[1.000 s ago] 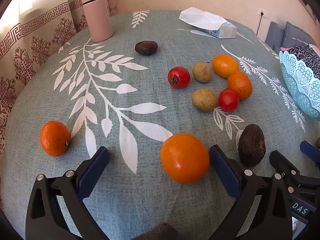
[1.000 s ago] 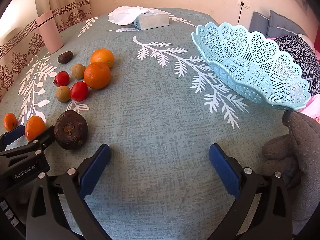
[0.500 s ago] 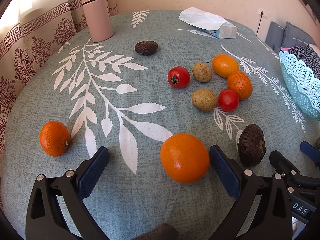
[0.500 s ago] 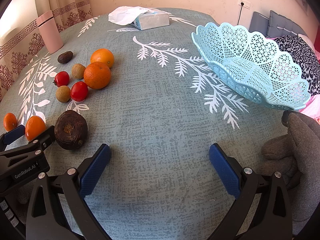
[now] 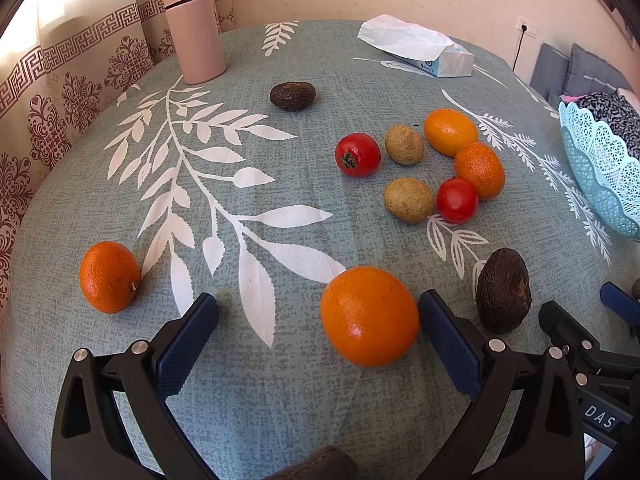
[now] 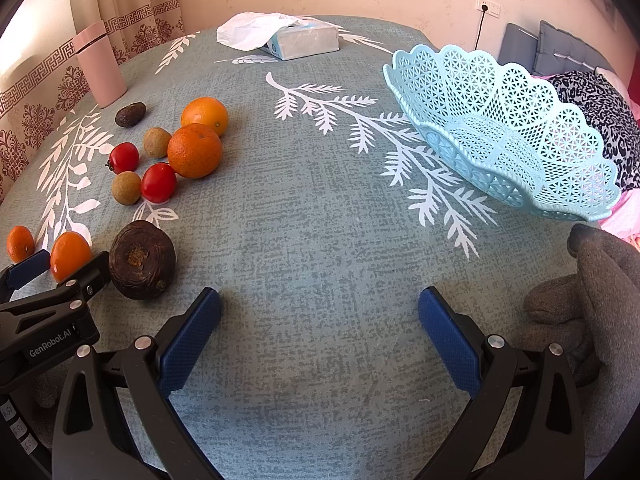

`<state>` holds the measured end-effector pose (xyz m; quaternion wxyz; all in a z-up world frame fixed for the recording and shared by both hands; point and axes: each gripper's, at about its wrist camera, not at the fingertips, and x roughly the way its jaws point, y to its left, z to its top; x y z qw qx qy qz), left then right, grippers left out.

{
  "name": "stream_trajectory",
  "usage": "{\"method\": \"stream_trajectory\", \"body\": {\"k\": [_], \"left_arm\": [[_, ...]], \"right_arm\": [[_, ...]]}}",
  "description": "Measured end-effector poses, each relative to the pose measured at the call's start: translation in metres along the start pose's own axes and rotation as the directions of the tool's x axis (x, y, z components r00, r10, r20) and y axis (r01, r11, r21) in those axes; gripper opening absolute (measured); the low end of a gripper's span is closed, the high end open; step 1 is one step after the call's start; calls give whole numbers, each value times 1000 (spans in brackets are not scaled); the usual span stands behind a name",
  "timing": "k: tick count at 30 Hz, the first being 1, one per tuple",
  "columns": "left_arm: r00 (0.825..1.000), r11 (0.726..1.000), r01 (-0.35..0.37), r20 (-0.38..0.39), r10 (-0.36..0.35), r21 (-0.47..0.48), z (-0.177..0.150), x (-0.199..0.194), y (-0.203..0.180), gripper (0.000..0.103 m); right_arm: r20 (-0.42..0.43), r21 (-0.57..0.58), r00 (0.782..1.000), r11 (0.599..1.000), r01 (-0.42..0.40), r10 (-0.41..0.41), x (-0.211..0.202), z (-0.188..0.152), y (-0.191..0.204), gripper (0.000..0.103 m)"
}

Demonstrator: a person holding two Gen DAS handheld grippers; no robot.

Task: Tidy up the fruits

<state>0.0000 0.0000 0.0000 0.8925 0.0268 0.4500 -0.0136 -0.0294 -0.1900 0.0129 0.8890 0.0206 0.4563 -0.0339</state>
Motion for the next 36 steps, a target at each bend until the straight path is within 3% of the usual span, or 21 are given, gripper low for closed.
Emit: {"method": "stream_trajectory", "body": {"k": [36], "left_arm": [[1000,1000,0,0,0,0,0,0,0,98]], "right_arm": [[1,1,1000,1000,1,-1,0,0,-1,101]]}}
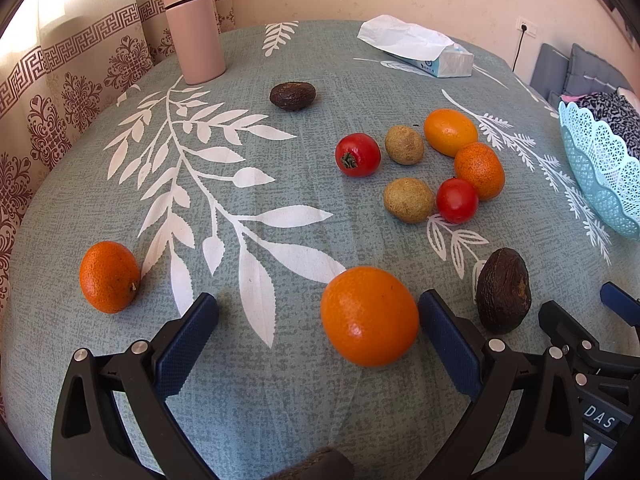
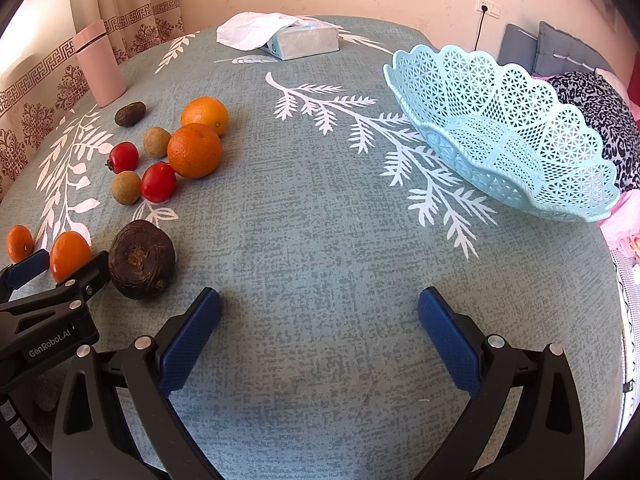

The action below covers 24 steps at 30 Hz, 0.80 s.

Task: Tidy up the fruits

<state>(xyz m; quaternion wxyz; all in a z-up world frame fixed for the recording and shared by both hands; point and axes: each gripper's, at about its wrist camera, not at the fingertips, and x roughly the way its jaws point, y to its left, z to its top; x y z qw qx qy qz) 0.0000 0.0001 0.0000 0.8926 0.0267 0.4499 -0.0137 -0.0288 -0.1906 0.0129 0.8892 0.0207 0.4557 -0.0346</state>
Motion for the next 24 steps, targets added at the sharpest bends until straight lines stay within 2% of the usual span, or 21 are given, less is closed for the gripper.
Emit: {"method": "stream_trajectory", "body": {"k": [9,15,24], "left_arm": [[1000,1000,-1,0,1,-1,0,0,0,98],[1000,1000,-3,0,3,-1,-1,-2,-1,98],[1000,1000,11,5,-11,-8,-2,-2,1,98]], "right_arm": [[-2,2,1000,1000,-2,2,0,0,0,101],[-16,-25,999,999,-43,43,-2,-1,-2,101],[-21,-45,999,998,-33,32,-1,-1,1,101]]}}
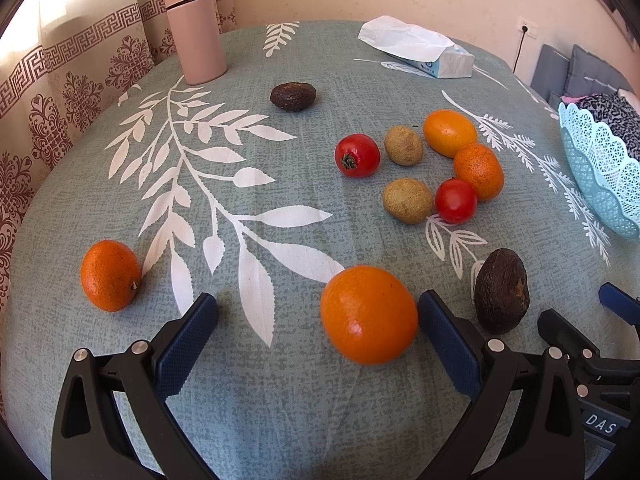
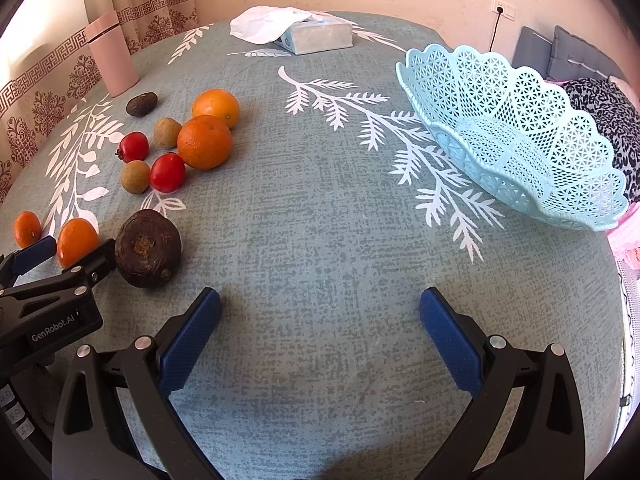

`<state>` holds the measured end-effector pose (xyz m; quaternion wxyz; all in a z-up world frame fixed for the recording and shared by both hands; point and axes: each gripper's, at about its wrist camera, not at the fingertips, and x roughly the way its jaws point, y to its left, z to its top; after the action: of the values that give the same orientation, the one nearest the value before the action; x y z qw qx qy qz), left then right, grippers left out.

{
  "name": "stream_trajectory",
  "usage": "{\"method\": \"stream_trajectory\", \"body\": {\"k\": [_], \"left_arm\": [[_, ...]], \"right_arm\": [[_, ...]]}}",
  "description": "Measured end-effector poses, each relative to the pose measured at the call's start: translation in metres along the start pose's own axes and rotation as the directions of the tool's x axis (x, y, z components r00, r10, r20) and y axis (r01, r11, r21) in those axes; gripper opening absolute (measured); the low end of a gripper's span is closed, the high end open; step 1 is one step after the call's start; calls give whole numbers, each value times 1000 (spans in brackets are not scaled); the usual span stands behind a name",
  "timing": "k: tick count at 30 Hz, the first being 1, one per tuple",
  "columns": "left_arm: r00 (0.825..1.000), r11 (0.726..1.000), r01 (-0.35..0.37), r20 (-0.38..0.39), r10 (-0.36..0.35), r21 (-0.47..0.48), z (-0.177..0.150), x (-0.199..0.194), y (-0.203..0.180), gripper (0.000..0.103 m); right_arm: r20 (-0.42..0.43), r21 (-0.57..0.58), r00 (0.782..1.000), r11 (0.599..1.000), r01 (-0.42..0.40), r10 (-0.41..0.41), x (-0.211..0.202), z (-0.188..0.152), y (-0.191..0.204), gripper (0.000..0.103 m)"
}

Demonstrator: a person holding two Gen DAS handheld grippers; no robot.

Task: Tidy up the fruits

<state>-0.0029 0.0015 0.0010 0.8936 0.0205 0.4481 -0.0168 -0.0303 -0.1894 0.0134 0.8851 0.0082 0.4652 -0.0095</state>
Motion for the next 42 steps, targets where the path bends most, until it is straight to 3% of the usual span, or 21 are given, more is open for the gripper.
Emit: {"method": "stream_trajectory", "body": {"k": [3,8,14,18,22,29,32,42], "left_arm": [[999,999,45,24,-45,-14,0,-6,5,98],[991,995,87,101,-83,-42,-4,-29,21,98],[985,996,-1,174,16,-87,-13,-57,63,98],[983,988,-52,170,76,-144,-15,-55,98,98],[994,977,6,107,17,-214,-12,-41,124,83],[997,976,-4,70,20,-219,-6,-29,125,50],[998,978,6,66,8,-210,-5,-24,123,38],[995,969,37,100,-13,-243,-9,-27,129,36]], "right_arm": [[7,4,1000,1000,-16,16,-1,0,-2,101],[61,8,982,984,-180,180,-14,-2,-8,101],[107,20,965,970,-243,240,-26,-1,-9,101],[121,13,958,965,-262,259,-30,-1,-5,101],[120,7,955,962,-274,271,-31,0,-1,101],[110,-53,952,958,-280,285,-32,0,17,100],[104,-72,949,954,-291,297,-32,2,25,94],[34,-140,947,940,-311,319,-11,17,55,65]]}}
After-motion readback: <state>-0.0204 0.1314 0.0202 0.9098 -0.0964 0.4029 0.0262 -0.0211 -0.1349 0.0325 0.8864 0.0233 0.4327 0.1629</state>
